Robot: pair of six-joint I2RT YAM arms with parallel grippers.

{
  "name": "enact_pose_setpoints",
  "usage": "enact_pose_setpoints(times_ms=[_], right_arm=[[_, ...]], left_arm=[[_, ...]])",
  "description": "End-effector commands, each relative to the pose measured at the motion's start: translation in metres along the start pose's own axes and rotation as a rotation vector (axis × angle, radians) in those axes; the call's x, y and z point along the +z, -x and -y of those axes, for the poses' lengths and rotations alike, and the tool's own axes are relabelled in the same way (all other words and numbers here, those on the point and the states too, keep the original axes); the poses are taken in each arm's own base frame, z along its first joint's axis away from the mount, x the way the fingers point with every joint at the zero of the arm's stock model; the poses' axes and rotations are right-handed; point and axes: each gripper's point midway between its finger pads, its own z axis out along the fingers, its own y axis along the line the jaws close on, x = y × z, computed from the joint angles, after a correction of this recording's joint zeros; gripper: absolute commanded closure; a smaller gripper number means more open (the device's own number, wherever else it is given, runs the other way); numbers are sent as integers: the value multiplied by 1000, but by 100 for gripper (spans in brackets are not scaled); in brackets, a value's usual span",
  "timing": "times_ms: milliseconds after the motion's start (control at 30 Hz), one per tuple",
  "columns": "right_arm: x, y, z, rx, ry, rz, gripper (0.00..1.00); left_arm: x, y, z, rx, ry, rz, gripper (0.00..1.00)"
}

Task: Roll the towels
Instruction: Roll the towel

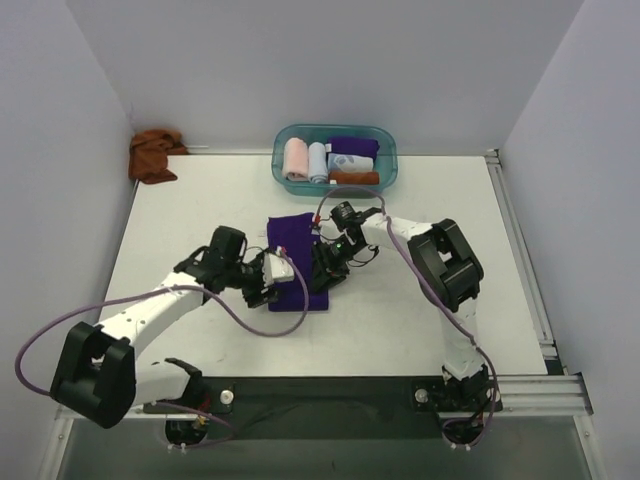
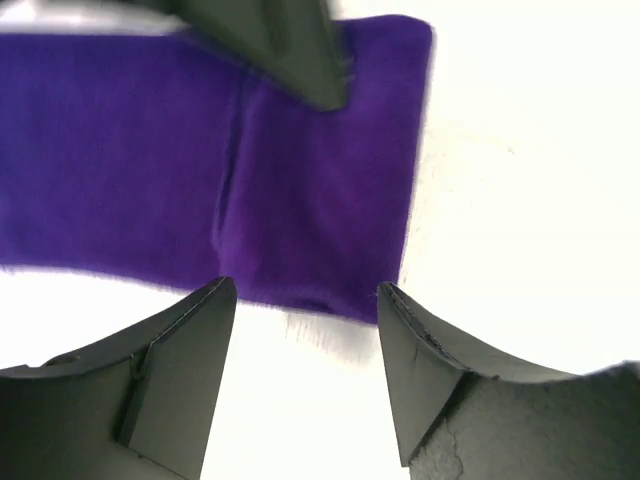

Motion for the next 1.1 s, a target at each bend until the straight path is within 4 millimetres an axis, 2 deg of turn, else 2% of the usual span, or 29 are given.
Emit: enact_pose_setpoints(times_ms=[0,33,100,133,200,267,433,467,500,600,633,667,700,733,767,800,833,867,900,933,967,1000,1033,1067], right_arm=[[-6,4,24,-40,-150,25,70],[-7,4,24,-43,-152,27,70],[-6,3,23,-45,-154,24,70],[-5,2,24,-41,-155,20,70],[-4,2,25,-37,-156,15,70],[-2,1,25,-33,-152,7,70],[-2,0,24,-40,-153,4,70],[-1,-1,23,-36,-149,2,71],[-2,-2,23,-29,-146,0,71],[-4,-3,16,-23,-93,13,70],[-8,1,10,-41,-78,37,70],[-11,1,8,-51,-71,47,69],[-14,0,9,-61,-72,52,67],[-21,2,5,-94,-71,72,66],[-27,3,5,-110,-77,87,65],[-32,2,8,-118,-86,98,61],[-49,9,7,-150,-89,143,58],[-58,12,8,-162,-96,168,55],[-67,14,10,-178,-115,193,48],[-88,18,10,-200,-129,250,46],[-98,20,12,-241,-149,274,44],[-110,21,14,-264,-164,300,38],[-126,19,9,-304,-188,344,34],[-140,19,15,-370,-219,365,31]], left_arm=[[15,-1,-2,325,93,-79,31],[19,-2,6,365,89,-87,30],[25,3,2,446,157,-102,29],[32,4,16,491,130,-103,28],[37,13,13,537,174,-84,28],[44,15,20,575,166,-72,28],[57,7,21,633,201,-104,30],[59,1,24,623,184,-121,33],[61,-4,27,607,162,-135,41],[65,-33,38,541,97,-211,56],[67,-38,40,520,80,-227,68],[65,-49,49,486,22,-256,74],[65,-39,49,455,3,-247,81],[63,-40,54,424,-47,-252,88],[56,-47,78,368,-184,-259,90],[53,-48,79,334,-217,-264,93],[52,-36,78,315,-231,-242,96],[45,-39,92,268,-314,-244,99],[42,-40,90,238,-332,-247,100],[43,-33,87,215,-354,-242,100],[37,-36,98,158,-426,-245,100],[36,-34,98,133,-452,-243,100],[36,-41,96,68,-487,-263,100],[32,-31,96,24,-529,-250,100]])
